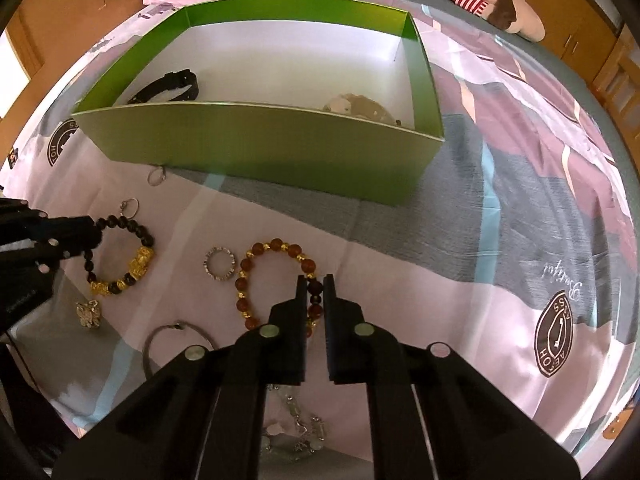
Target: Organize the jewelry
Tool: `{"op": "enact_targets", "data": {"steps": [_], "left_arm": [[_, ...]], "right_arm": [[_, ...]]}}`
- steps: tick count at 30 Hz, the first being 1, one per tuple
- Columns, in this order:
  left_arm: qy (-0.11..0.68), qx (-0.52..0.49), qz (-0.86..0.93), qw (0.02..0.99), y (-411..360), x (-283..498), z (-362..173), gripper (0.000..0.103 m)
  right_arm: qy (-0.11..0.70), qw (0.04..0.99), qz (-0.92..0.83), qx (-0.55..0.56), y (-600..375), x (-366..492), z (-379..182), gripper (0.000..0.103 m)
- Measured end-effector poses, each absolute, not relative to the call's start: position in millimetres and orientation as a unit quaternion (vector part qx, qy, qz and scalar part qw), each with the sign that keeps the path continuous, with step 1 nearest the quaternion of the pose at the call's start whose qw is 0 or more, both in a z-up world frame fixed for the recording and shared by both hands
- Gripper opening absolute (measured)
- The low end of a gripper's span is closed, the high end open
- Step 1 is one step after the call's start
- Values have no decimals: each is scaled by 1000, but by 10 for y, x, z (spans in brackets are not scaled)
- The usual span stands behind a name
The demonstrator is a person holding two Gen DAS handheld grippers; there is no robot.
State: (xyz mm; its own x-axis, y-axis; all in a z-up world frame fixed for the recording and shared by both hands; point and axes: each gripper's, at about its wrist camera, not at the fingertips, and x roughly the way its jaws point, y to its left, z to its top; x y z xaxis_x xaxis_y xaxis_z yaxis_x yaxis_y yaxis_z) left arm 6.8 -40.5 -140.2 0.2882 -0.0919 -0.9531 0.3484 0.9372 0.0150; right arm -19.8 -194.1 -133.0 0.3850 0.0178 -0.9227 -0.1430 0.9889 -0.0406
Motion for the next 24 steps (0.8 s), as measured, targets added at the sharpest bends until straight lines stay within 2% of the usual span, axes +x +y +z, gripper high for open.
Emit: {"op": "enact_targets", "data": {"steps": [3, 5, 6, 7, 13, 14, 16, 20, 21, 22, 24], "left_arm": [[579, 102, -138, 797, -364, 117, -1337, 10], [580, 102, -136, 797, -304, 139, -1341, 18], [582, 105, -139, 795, -261, 138, -1373, 41], [579, 113, -146, 794, -288, 110, -1374, 54], [553, 148, -215, 792, -585, -120, -1316, 54], [553, 156, -215, 790, -622, -147, -1345, 53], [560, 172, -211, 782, -687, -167, -1461, 35], [578, 160, -206, 773, -657, -86, -1653, 30], [578, 152, -209, 774, -635, -70, -1639, 26], [579, 149, -208, 774, -615, -47, -1635, 11], [582, 140, -206, 774, -564, -21, -1626, 9]], "right_arm": [[556, 828, 45, -57, -1971, -172, -1351, 7], [555, 829, 46, -53, -2003, -136, -1344, 7], [556, 828, 47, -54, -1997, -130, -1343, 7], [557, 827, 46, -54, -1994, -139, -1353, 7], [570, 819, 44, -49, -2013, -144, -1437, 7], [570, 819, 44, -48, -2015, -143, -1440, 7], [571, 818, 44, -47, -2022, -144, -1440, 7], [573, 817, 44, -50, -2010, -143, -1452, 7], [573, 817, 44, -51, -2007, -142, -1458, 7], [574, 816, 45, -52, -2005, -141, -1459, 7], [574, 816, 44, -53, -2006, -139, -1465, 7]]}}
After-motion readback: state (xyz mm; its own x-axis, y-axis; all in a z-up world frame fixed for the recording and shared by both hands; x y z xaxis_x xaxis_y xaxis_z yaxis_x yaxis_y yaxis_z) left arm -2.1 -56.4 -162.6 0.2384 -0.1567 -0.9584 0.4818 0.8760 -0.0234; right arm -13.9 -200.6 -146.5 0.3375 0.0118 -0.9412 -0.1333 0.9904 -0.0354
